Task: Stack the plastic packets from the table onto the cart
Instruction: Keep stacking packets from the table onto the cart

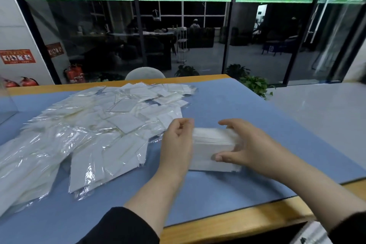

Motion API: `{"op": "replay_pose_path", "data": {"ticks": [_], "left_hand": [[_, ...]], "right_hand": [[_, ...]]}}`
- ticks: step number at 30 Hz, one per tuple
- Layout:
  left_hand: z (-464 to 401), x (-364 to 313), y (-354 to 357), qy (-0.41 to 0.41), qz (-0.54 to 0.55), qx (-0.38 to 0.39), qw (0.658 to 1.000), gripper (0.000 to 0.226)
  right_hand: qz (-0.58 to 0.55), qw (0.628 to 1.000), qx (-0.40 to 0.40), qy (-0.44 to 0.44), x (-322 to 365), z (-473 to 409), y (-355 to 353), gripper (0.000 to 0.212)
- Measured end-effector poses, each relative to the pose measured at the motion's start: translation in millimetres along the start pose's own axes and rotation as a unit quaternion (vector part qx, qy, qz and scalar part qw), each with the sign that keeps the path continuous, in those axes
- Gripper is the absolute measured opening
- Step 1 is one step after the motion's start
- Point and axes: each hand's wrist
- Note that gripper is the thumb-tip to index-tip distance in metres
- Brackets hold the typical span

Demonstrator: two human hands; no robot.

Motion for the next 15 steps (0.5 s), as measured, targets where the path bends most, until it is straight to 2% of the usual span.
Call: {"op": "replay_pose_path", "data": {"ticks": [2,5,11,13,15], "left_hand": [[2,1,4,0.007,-0.006,0.028,1.0,0.017],[2,4,5,0.024,-0.033,0.031,0.999,0.009],[8,7,8,0.046,-0.13,0.11,0.984,0.016],[8,0,6,0.028,-0.103,0.099,0.989,0.025],[6,-8,-2,0.023,-0.043,0.046,0.998,0.041]], "right_hand": [[-0.077,0.996,-0.038,-0.015,-3,4,12,0.076],[-0.145,0.982,-0.102,-0.06,0,6,27,0.071],[-0.119,0.991,-0.053,-0.028,-6,11,21,0.052],[-0.111,0.991,-0.064,-0.024,-1,8,19,0.049],[-0.131,0.984,-0.118,-0.023,11,1,18,0.049]]}}
Point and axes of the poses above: each hand's wrist, its own z-axis away from the middle knuckle, its own y-axis out of the palm, x = y × z, and after that the axes turned 1 degree about -x, right-handed
